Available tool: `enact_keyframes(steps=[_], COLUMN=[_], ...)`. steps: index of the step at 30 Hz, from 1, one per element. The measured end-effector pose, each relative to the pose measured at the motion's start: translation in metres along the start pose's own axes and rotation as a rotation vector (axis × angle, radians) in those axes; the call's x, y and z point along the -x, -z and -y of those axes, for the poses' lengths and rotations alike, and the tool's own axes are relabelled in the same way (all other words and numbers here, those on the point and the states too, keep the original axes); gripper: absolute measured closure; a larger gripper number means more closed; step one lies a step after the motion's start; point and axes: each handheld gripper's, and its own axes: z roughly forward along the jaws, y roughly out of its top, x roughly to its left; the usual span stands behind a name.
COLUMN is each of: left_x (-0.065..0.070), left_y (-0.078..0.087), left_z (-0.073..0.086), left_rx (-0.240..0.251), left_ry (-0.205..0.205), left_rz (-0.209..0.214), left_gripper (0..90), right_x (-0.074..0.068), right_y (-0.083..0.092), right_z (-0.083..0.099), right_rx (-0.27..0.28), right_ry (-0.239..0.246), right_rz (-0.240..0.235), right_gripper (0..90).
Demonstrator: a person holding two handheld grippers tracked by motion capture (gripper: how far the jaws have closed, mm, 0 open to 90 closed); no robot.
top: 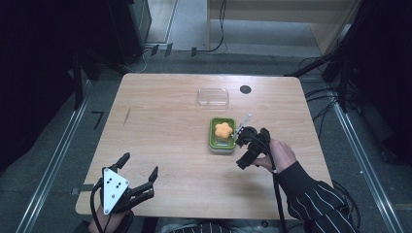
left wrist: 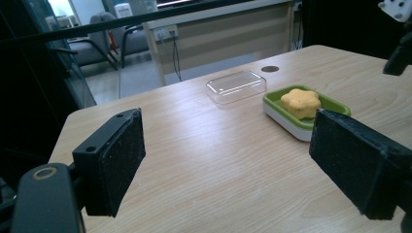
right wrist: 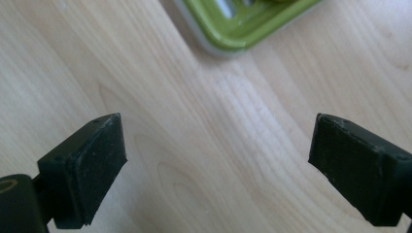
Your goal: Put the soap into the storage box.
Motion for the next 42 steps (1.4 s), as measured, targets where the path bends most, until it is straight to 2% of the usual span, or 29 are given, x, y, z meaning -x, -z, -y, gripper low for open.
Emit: enact_keyframes(steps=[19, 25, 31, 39, 42], left_x=[0.000, 0.001, 0.000, 0.000, 0.001], left_y=[0.000, -0.001, 0.000, 0.000, -0.001], left_z=[0.000, 0.000, 0.000, 0.000, -0.001], left_rx=[-0.003, -0.003, -0.001, 0.003, 0.000], left_ry=[-0.002, -0.001, 0.002, 0.005, 0.001], left_rz=[0.001, 0.001, -0.001, -0.004, -0.003], left_gripper=[13.0, 13.0, 13.0, 13.0, 13.0], right_x=[-0.008, -0.011, -0.013, -0.014, -0.015], right_y=[-0.011, -0.019, -0.021, -0.024, -0.027], right_z=[0.052, 0.068, 0.081, 0.096, 0.098], right_rx=[-0.037, -0.046, -0.045, -0.039, -0.060], right_ry=[-0.047, -0.063, -0.077, -0.098, -0.095], right_rz=[-0.014, -0.019, -0.013, -0.032, -0.034], right_gripper=[6.8, 6.9, 6.9, 6.9, 6.9])
